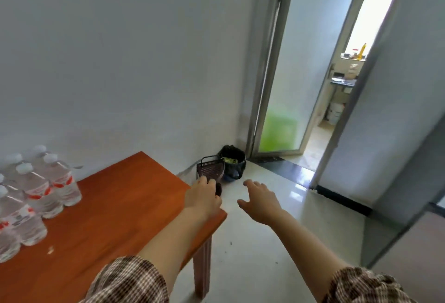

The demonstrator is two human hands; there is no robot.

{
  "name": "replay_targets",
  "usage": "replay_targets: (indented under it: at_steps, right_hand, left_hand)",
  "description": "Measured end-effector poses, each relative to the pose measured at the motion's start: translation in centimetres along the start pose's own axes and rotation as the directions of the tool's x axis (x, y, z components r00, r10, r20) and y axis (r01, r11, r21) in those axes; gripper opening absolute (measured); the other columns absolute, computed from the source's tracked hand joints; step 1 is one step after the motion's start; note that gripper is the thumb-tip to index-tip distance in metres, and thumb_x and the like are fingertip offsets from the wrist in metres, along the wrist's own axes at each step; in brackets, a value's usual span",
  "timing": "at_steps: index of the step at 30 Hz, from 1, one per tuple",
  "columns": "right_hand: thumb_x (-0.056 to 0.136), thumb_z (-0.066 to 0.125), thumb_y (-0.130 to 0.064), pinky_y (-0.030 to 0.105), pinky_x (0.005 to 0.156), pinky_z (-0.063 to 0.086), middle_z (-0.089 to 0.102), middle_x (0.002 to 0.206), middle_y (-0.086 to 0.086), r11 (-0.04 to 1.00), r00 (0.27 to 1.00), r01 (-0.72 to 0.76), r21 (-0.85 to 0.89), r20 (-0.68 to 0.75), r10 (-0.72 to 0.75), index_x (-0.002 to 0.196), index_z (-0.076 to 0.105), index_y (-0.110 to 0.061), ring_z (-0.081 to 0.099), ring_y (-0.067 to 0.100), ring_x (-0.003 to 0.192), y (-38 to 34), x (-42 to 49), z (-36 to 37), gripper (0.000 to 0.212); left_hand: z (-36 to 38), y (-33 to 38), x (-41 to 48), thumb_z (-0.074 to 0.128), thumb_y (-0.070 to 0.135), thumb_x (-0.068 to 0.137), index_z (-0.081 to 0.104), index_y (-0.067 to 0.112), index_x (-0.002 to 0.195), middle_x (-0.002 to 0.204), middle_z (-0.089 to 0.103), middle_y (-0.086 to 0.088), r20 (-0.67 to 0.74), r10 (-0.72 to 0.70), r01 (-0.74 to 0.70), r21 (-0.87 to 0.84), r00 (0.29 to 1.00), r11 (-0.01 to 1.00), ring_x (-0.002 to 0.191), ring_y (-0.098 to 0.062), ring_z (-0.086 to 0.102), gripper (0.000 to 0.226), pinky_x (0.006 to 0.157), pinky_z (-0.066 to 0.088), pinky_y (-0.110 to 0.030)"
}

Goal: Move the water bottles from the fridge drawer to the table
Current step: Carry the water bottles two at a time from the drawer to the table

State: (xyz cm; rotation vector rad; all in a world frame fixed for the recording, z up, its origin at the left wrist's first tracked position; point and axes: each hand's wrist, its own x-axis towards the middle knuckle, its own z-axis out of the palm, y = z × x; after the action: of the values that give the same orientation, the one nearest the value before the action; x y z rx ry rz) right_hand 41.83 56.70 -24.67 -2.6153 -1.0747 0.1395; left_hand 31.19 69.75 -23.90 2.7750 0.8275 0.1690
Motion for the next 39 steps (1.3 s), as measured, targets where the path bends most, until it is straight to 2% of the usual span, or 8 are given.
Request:
replay_targets:
  at_steps: [2,6,11,14,19,22,32,39]
  right_hand:
    - [0.09,0.056,-0.042,0.044,0.102,0.04,0.049,0.138,0.006,0.997,0.997,-0.073,-0.018,-0.024,0.073,0.139,0.037,-0.021,0.044,0.026,0.126,5.5,-2.9,-1.8,0.056]
    - [0.091,0.055,-0.043,0.044,0.101,0.041,0.048,0.139,0.006,0.971,0.972,-0.231,-0.068,-0.047,0.228,0.139,0.037,-0.022,0.046,0.026,0.125,15.5,-8.3,-5.3,0.056]
    - [0.09,0.054,-0.042,0.046,0.105,0.034,0.042,0.146,0.005,0.899,0.898,-0.435,-0.04,-0.092,0.43,0.143,0.035,-0.022,0.039,0.027,0.132,25.6,-13.8,-9.9,0.059]
    - [0.091,0.053,-0.042,0.045,0.105,0.035,0.041,0.145,0.006,0.849,0.845,-0.528,-0.027,-0.114,0.522,0.143,0.032,-0.021,0.037,0.027,0.132,31.0,-16.1,-12.3,0.06]
    - [0.092,0.054,-0.037,0.044,0.108,0.034,0.038,0.146,0.009,0.773,0.763,-0.635,0.019,-0.146,0.63,0.145,0.031,-0.017,0.033,0.028,0.135,39.8,-18.6,-16.1,0.061]
    - [0.093,0.054,-0.035,0.042,0.108,0.034,0.037,0.147,0.009,0.726,0.709,-0.686,0.042,-0.184,0.681,0.145,0.032,-0.015,0.033,0.027,0.135,45.1,-19.4,-18.3,0.06]
    - [0.093,0.054,-0.041,0.049,0.105,0.033,0.039,0.146,0.006,0.504,0.478,-0.863,0.043,-0.252,0.841,0.145,0.029,-0.02,0.034,0.028,0.134,61.8,-21.3,-25.8,0.061]
    - [0.091,0.055,-0.038,0.044,0.097,0.038,0.046,0.137,0.008,0.443,0.419,-0.894,0.059,-0.234,0.877,0.138,0.035,-0.021,0.04,0.029,0.127,72.8,-24.6,-28.9,0.054]
  left_hand:
    - [1.8,5.7,-0.2,0.047,0.03,0.089,0.047,0.014,0.125,0.129,0.045,-0.011,0.037,0.072,-0.071,-0.018,0.997,0.997,0.117,-0.029,0.044,0.039,0.088,0.046,-0.04]
    - [5.2,16.6,-0.6,0.048,0.033,0.089,0.044,0.014,0.132,0.132,0.043,-0.01,0.071,0.2,-0.196,-0.065,0.977,0.978,0.122,-0.028,0.04,0.046,0.091,0.043,-0.04]
    - [8.4,29.4,-0.7,0.05,0.035,0.09,0.044,0.015,0.133,0.133,0.046,-0.01,0.084,0.369,-0.362,-0.093,0.926,0.928,0.12,-0.028,0.044,0.047,0.093,0.044,-0.039]
    - [10.1,35.9,-0.1,0.05,0.035,0.089,0.045,0.015,0.132,0.132,0.047,-0.011,0.104,0.468,-0.458,-0.107,0.878,0.882,0.12,-0.028,0.045,0.047,0.093,0.043,-0.038]
    - [13.0,47.0,2.1,0.054,0.032,0.088,0.049,0.016,0.121,0.128,0.049,-0.008,0.072,0.626,-0.609,-0.168,0.777,0.775,0.115,-0.026,0.047,0.038,0.09,0.045,-0.036]
    - [14.7,53.5,3.6,0.053,0.033,0.089,0.049,0.015,0.123,0.126,0.05,-0.007,0.087,0.697,-0.676,-0.185,0.711,0.713,0.113,-0.025,0.048,0.038,0.091,0.048,-0.037]
    - [18.6,74.8,7.5,0.05,0.033,0.091,0.047,0.014,0.124,0.127,0.047,-0.009,0.109,0.876,-0.846,-0.228,0.469,0.482,0.119,-0.027,0.043,0.039,0.092,0.047,-0.041]
    - [22.7,86.4,6.3,0.047,0.034,0.091,0.045,0.015,0.13,0.131,0.045,-0.008,0.176,0.919,-0.889,-0.244,0.353,0.388,0.123,-0.028,0.039,0.044,0.095,0.043,-0.04]
